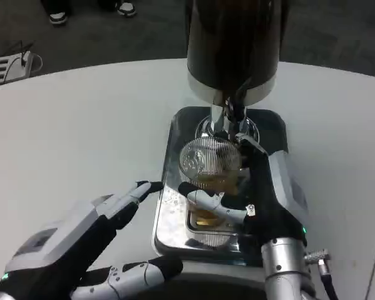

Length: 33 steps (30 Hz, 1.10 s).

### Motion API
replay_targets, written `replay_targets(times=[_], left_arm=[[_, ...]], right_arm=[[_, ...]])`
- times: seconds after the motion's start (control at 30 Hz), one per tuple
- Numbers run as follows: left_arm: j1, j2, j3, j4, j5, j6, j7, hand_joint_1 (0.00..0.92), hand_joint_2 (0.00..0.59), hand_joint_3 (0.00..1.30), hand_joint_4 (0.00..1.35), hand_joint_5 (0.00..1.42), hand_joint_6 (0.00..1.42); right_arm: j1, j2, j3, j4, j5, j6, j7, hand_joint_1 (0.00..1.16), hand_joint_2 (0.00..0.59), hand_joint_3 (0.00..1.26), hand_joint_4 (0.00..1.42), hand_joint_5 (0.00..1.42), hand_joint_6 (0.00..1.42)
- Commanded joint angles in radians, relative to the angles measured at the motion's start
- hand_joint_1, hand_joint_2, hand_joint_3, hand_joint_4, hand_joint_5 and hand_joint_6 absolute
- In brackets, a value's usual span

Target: Grasp the cup under the faucet to collect the drink, then remove the cup.

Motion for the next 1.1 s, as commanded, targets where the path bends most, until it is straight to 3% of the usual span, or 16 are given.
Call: replay_targets(times=[0.03, 0.1, 0.23, 0.47, 0.8, 0.93, 1.1], left_arm=[[0.002, 0.009, 0.003, 0.015, -0.018, -0.010, -0.001, 0.000, 0.108, 0.09, 0.01, 0.05, 0.02], [-0.006, 0.008, 0.000, 0.023, -0.022, -0.014, 0.003, 0.000, 0.108, 0.09, 0.01, 0.05, 0.02], [-0.024, 0.006, -0.004, 0.045, -0.026, -0.024, 0.009, 0.000, 0.108, 0.09, 0.01, 0.05, 0.02], [-0.070, 0.001, -0.010, 0.088, -0.030, -0.054, 0.024, 0.000, 0.112, 0.10, 0.01, 0.05, 0.02], [-0.130, 0.003, -0.022, 0.155, -0.038, -0.092, 0.035, 0.000, 0.113, 0.10, 0.02, 0.05, 0.02], [-0.148, 0.006, -0.027, 0.166, -0.033, -0.098, 0.035, 0.000, 0.113, 0.10, 0.02, 0.05, 0.02], [-0.169, 0.014, -0.050, 0.160, -0.009, -0.102, 0.027, 0.000, 0.113, 0.10, 0.02, 0.05, 0.02]], right_arm=[[0.042, 0.003, 0.013, 0.003, -0.020, 0.016, -0.023, 1.00, 0.286, 0.64, 0.92, 1.09, 1.32], [0.060, -0.006, 0.012, -0.020, -0.018, 0.007, -0.029, 1.00, 0.286, 0.69, 0.99, 1.18, 1.41], [0.094, -0.017, 0.010, -0.067, -0.013, 0.000, -0.022, 1.00, 0.279, 0.78, 1.08, 1.28, 1.42], [0.203, -0.050, -0.005, -0.259, 0.029, 0.002, 0.087, 1.00, 0.279, 0.91, 1.20, 1.42, 1.42], [0.367, -0.056, -0.032, -0.505, 0.101, 0.015, 0.220, 1.00, 0.279, 0.95, 1.24, 1.42, 1.42], [0.438, -0.076, -0.046, -0.608, 0.125, 0.005, 0.273, 1.00, 0.279, 0.96, 1.25, 1.42, 1.42], [0.536, -0.126, -0.097, -0.806, 0.188, 0.021, 0.379, 1.00, 0.284, 0.97, 1.26, 1.42, 1.42]])
